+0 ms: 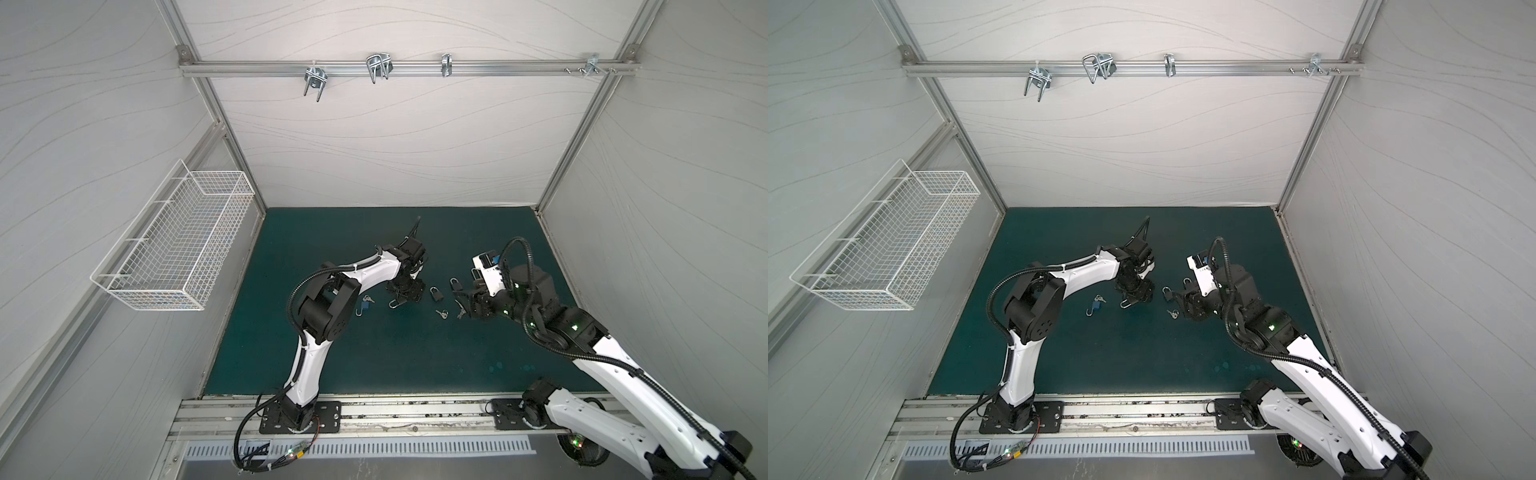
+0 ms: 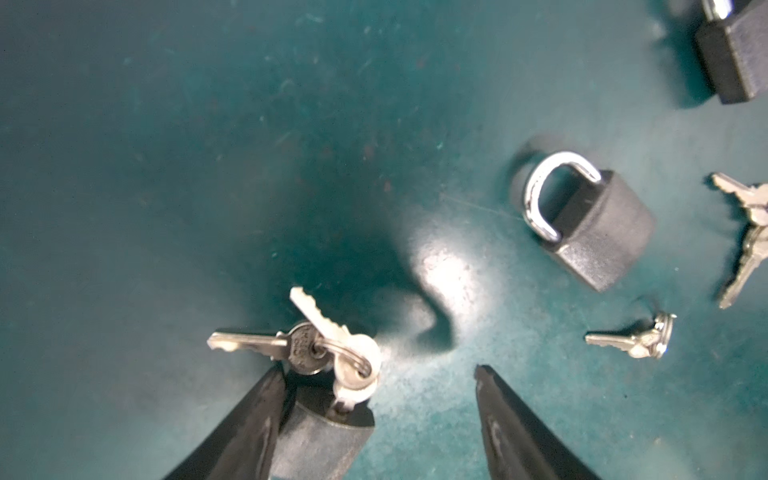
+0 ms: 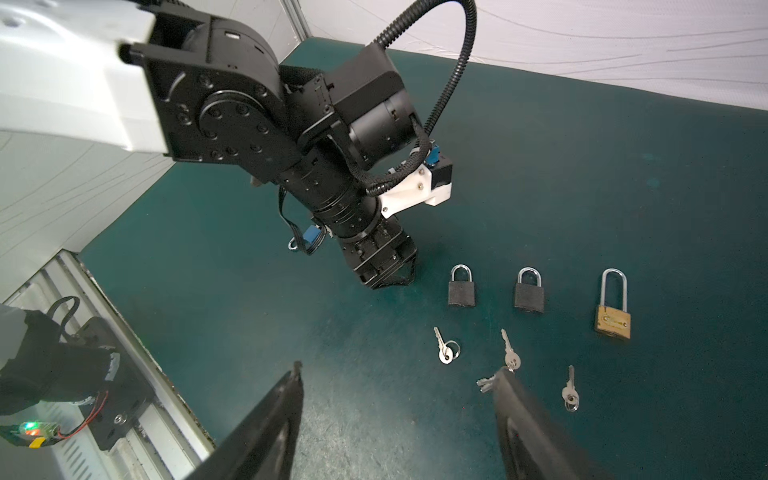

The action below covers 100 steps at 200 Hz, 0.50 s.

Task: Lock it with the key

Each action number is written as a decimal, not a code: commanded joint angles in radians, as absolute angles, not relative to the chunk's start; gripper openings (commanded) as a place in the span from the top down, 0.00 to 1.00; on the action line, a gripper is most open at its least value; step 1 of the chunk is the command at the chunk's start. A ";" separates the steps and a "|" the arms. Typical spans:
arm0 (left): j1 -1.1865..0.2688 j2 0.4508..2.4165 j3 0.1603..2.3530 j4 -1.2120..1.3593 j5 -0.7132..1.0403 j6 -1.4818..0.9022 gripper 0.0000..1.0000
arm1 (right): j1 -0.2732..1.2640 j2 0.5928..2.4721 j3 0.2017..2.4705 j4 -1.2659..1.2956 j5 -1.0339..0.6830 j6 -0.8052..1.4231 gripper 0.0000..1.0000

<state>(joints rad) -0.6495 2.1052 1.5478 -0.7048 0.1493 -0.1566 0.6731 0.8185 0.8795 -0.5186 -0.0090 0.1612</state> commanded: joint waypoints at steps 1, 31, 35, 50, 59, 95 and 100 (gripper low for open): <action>-0.658 2.046 1.508 -0.697 0.093 -0.182 0.22 | 0.667 0.808 0.882 -0.532 0.023 0.165 0.27; -0.658 1.906 1.385 -0.630 0.000 -0.257 0.12 | 0.668 0.808 0.860 -0.503 -0.041 0.126 0.27; -0.658 1.883 1.367 -0.623 -0.006 -0.271 0.12 | 0.667 0.808 0.852 -0.492 -0.052 0.121 0.27; -0.658 1.776 1.302 -0.593 -0.023 -0.328 0.12 | 0.668 0.828 0.818 -0.457 -0.083 0.122 0.22; -0.658 1.702 1.246 -0.566 -0.030 -0.371 0.12 | 0.668 0.858 0.805 -0.434 -0.116 0.122 0.22; -0.641 1.430 1.043 -0.523 -0.079 -0.493 0.12 | 0.684 1.028 0.777 -0.274 -0.229 0.127 0.19; -0.636 1.399 1.018 -0.522 -0.075 -0.504 0.12 | 0.692 1.055 0.779 -0.254 -0.237 0.122 0.19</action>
